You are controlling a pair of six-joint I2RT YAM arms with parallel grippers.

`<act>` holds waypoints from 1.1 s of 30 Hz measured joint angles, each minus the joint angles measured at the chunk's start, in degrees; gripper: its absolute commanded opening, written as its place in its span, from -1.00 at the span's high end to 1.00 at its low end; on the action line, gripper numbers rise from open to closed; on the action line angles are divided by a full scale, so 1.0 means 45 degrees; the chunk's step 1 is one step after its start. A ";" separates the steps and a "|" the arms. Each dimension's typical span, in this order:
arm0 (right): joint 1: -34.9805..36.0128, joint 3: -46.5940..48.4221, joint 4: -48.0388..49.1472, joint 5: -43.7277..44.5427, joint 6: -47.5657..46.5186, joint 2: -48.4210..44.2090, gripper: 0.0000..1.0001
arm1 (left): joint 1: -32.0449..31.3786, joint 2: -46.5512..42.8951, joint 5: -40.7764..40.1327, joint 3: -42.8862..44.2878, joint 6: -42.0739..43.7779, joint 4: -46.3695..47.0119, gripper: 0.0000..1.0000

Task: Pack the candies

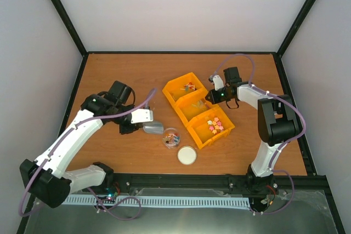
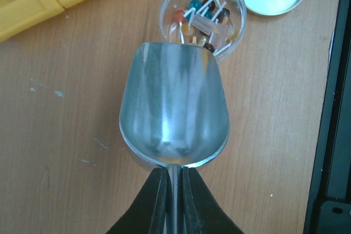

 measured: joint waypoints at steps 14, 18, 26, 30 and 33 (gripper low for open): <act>0.0000 -0.0321 0.0529 0.0665 0.0627 -0.0253 0.94 | -0.0724 0.5110 -0.0316 0.5780 -0.4133 -0.0029 0.99; 0.0000 -0.0403 0.0641 0.0772 0.0724 -0.0301 0.94 | -0.1749 0.6159 -0.0806 0.6552 -0.4901 -0.0005 0.99; 0.0015 -0.0515 0.0777 0.0908 0.0865 -0.0374 0.94 | -0.3366 0.8704 -0.2395 0.8558 -0.5872 0.0039 0.99; 0.0029 -0.0525 0.0801 0.0923 0.0874 -0.0374 0.95 | -0.3993 0.9947 -0.3444 0.9394 -0.6081 -0.0087 0.98; 0.0049 -0.0525 0.0806 0.0933 0.0918 -0.0374 0.95 | -0.4347 1.0690 -0.3988 0.9942 -0.6193 -0.0355 0.98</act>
